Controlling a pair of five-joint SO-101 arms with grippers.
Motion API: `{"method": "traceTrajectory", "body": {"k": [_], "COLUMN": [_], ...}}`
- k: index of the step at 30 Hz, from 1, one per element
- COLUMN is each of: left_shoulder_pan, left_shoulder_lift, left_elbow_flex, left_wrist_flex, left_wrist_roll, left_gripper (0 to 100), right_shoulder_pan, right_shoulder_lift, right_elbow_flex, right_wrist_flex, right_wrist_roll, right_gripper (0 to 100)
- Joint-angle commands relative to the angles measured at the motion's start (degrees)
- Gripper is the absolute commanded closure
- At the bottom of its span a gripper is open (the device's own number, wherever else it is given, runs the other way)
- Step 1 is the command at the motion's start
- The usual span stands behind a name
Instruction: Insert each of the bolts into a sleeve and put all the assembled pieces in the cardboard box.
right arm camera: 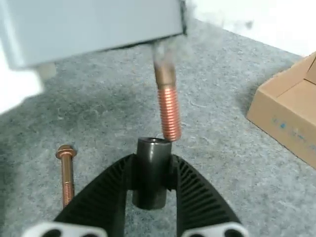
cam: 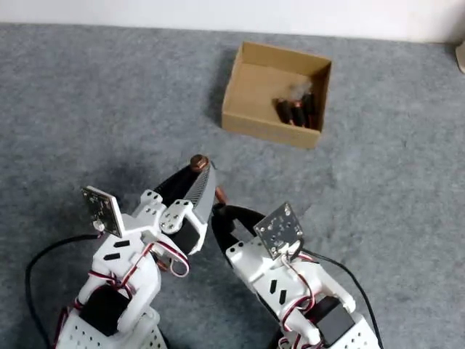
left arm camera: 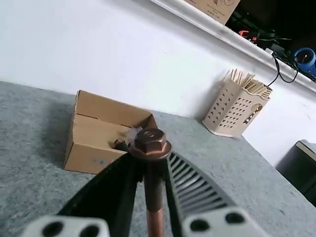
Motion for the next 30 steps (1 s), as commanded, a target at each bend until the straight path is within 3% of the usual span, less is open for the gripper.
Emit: {"method": "traceTrajectory", "body": {"k": [1,9,17,26,30], "left_shoulder_pan": [0.7,1.3,3.3,0.6,0.7], "left_shoulder_lift": [-0.3,-0.3,0.0,0.3,8.0], "left_elbow_flex": [-0.9,-4.0,-0.7,2.8,2.0], "left_wrist_flex": [0.0,6.1,6.0,6.0,5.7], "left_wrist_roll": [0.1,0.1,0.2,-0.3,-1.2], "left_gripper": [99,99,99,99,99], "right_shoulder_pan": [0.0,4.7,4.7,4.7,4.7], "right_shoulder_lift": [-0.6,-0.6,-0.6,-0.6,-0.6], "right_elbow_flex": [-2.9,-2.6,-2.9,-2.9,-2.9], "right_wrist_flex": [-0.2,-1.5,-1.5,-1.2,-1.2], "right_wrist_roll": [1.0,1.0,1.0,1.0,1.0], "right_gripper": [99.4,99.4,99.4,99.4,99.4]}}
